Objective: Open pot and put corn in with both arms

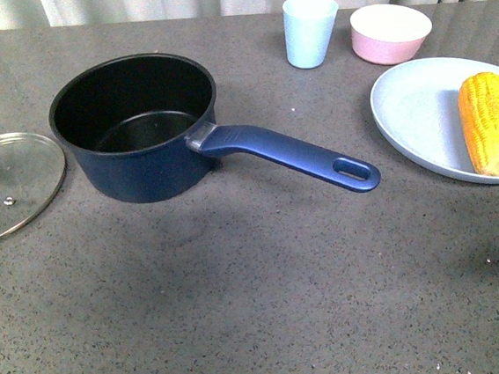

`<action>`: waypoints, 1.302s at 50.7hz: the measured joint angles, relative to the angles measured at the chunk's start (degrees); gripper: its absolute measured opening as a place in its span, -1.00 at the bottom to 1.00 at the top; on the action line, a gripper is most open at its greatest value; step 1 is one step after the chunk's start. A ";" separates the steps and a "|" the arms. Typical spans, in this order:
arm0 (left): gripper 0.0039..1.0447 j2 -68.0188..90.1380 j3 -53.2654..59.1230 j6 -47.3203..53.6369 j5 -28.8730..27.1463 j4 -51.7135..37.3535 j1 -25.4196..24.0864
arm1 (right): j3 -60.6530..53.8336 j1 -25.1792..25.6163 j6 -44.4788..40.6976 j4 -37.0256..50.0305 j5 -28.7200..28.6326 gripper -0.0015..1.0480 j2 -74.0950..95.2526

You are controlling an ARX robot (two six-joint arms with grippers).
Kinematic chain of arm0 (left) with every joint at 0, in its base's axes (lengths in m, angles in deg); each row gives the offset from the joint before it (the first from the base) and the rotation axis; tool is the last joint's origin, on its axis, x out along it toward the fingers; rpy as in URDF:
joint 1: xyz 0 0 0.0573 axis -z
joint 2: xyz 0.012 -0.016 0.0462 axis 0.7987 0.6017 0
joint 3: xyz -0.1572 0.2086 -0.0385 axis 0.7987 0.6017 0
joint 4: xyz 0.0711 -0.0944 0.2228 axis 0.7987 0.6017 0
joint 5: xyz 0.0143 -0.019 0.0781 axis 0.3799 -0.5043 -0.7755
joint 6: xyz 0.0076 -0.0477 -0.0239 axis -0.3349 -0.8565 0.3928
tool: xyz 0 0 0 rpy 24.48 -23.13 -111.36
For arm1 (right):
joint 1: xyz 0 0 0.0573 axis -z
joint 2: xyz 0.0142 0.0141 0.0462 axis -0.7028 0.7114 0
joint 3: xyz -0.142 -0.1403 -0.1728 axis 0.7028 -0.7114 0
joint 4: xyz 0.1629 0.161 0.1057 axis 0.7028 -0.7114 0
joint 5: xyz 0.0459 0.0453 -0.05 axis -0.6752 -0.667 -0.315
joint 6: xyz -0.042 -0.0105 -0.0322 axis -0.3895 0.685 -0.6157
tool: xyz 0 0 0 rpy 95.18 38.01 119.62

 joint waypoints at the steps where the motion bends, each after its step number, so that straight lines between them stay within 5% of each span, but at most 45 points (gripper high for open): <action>1: 0.63 0.00 0.00 0.00 0.00 0.00 0.00 | 0.00 0.00 0.00 0.00 0.00 0.83 0.00; 6: 0.87 0.00 0.00 0.11 0.00 0.00 0.00 | 0.00 0.00 0.00 0.00 0.00 0.83 0.00; 23: 0.84 0.00 0.00 0.13 0.02 0.00 0.00 | 0.09 0.02 0.02 -0.17 -0.26 0.83 0.15; 27: 0.84 0.00 0.00 0.13 0.04 0.00 0.00 | 9.70 3.65 8.44 -21.84 -10.64 0.83 15.98; 30: 0.84 0.00 0.00 0.13 0.02 0.00 0.00 | 13.20 5.92 10.93 -26.01 -11.93 0.83 26.29; 40: 0.84 -0.02 0.00 0.13 0.02 0.00 0.00 | 19.67 8.70 8.83 -9.31 -10.38 0.83 49.09; 50: 0.84 0.00 0.00 0.13 0.02 0.00 0.00 | 28.92 4.09 5.44 7.69 -5.70 0.83 75.97; 66: 0.84 0.00 0.00 0.13 0.00 0.00 0.00 | 45.92 0.31 7.72 11.17 -2.40 0.83 102.09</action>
